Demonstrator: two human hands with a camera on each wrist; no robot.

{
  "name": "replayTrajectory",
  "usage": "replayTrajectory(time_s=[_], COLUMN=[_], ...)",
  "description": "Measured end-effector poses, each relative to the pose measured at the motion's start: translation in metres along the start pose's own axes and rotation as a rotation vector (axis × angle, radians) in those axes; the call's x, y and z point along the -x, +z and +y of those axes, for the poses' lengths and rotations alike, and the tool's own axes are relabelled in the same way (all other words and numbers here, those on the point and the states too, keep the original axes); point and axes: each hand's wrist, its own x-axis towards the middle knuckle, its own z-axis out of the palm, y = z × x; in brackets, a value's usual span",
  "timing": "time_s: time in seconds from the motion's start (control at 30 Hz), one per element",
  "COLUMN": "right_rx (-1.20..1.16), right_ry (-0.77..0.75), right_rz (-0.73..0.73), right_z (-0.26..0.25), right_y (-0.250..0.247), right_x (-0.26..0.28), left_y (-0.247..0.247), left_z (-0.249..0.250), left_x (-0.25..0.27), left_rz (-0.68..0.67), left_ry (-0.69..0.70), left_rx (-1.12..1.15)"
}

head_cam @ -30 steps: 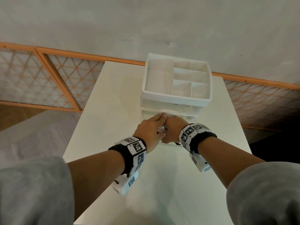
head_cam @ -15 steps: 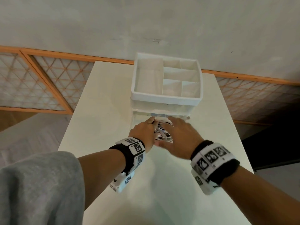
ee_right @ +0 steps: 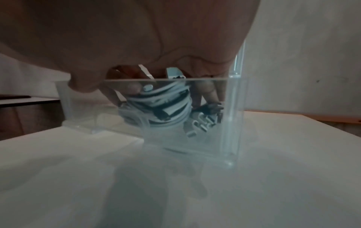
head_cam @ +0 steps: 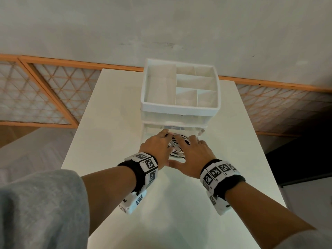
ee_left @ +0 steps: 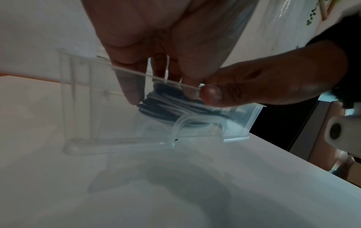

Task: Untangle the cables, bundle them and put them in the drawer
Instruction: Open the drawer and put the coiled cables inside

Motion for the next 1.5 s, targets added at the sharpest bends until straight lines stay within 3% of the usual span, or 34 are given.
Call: replayTrajectory(time_s=[0.17, 0.3, 0.37, 0.57, 0.73, 0.83, 0.9, 1.0, 1.13, 1.33, 1.5], right_rx=[0.148, -0.201, -0.239, 0.119, -0.266, -0.316, -0.192, 0.074, 0.071, 0.082, -0.006], right_ry=[0.031, 0.048, 0.046, 0.043, 0.033, 0.006, 0.000, 0.033, -0.006, -0.102, -0.021], right_rz=[0.023, -0.106, -0.122, -0.020, -0.141, -0.153, -0.062, 0.223, 0.424, 0.401, 0.329], right_z=[-0.003, 0.004, 0.005, -0.002, 0.014, 0.012, 0.004, -0.013, -0.024, -0.014, -0.003], right_y=[-0.003, -0.008, -0.010, -0.006, -0.008, -0.012, -0.012, -0.002, 0.033, 0.044, 0.019], right_x=[0.000, -0.005, -0.008, -0.004, -0.011, -0.012, -0.006, 0.016, 0.028, 0.019, -0.007], left_y=[-0.001, 0.001, 0.002, 0.002, 0.003, 0.003, 0.004, 0.002, 0.002, 0.012, 0.003], left_z=[-0.001, 0.001, 0.000, 0.000, 0.001, 0.000, 0.000, 0.001, 0.003, 0.000, -0.004], left_x=[0.001, 0.000, 0.000, 0.000, -0.001, -0.002, -0.002, -0.001, -0.001, 0.000, 0.010], left_rz=[0.000, 0.013, 0.026, 0.020, 0.027, 0.030, 0.025, 0.013, 0.042, 0.013, 0.115], left_ry=[0.001, 0.011, 0.005, -0.007, -0.003, -0.002, -0.003, -0.008, -0.001, 0.027, 0.078], left_rx=[0.008, -0.007, -0.005, 0.000, -0.013, -0.017, -0.024, -0.028, -0.013, 0.028, 0.050])
